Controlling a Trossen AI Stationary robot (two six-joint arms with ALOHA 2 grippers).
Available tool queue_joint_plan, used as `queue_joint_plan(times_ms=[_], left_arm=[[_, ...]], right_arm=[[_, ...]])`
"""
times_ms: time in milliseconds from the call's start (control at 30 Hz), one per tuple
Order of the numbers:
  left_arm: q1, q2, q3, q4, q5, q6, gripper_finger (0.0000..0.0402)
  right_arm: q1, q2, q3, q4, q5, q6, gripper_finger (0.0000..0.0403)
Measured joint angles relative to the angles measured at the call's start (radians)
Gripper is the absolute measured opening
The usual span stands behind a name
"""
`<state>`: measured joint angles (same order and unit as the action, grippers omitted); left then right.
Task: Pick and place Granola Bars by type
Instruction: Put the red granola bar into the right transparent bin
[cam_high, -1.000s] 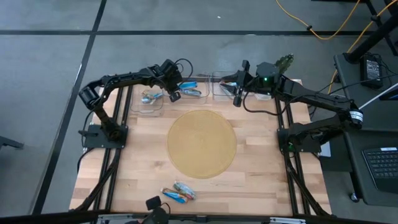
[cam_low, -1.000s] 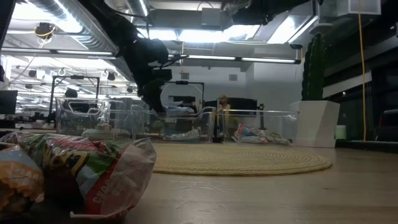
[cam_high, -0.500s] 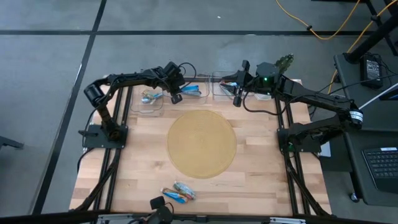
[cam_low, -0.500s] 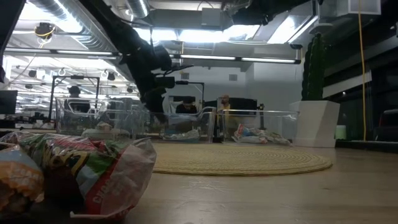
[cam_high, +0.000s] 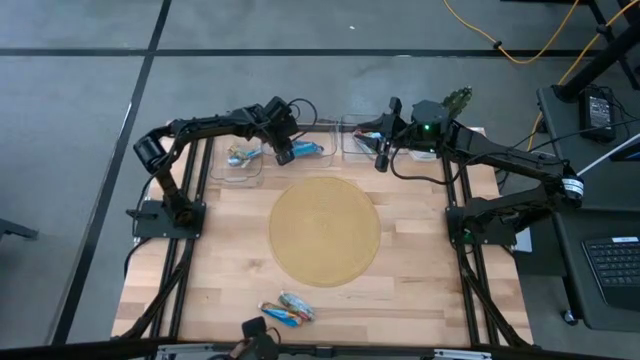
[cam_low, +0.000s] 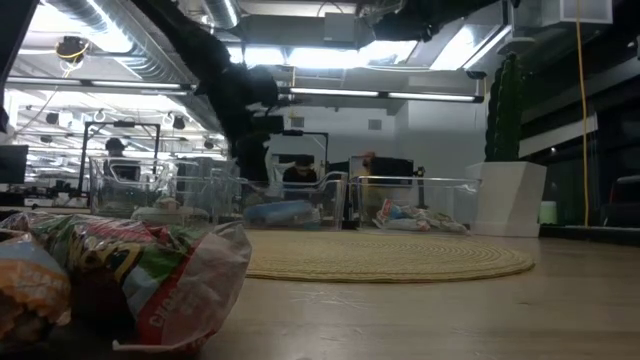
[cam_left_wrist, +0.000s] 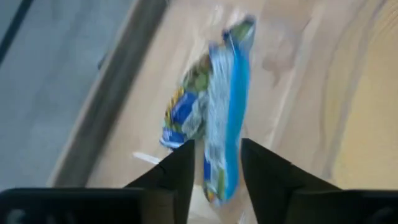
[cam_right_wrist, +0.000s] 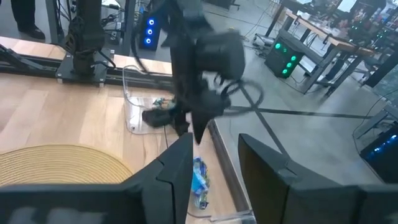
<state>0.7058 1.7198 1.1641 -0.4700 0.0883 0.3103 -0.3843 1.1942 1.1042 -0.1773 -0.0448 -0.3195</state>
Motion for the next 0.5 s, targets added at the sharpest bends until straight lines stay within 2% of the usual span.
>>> queue_joint_plan(times_ms=[233, 367, 500], left_arm=[[-0.035, -0.095, 0.134, -0.094, -0.002, 0.035, 0.0168], [-0.078, -0.18, 0.197, -0.12, 0.015, 0.066, 0.0173], [-0.137, -0.289, 0.244, -0.12, 0.095, 0.02, 0.0169]], right_arm=[[0.0, 0.0, 0.0, -0.031, 0.0, -0.002, 0.0131], [0.0, 0.0, 0.0, -0.037, 0.0, -0.003, 0.0131], [0.0, 0.0, 0.0, -0.04, 0.0, -0.005, 0.0131]])
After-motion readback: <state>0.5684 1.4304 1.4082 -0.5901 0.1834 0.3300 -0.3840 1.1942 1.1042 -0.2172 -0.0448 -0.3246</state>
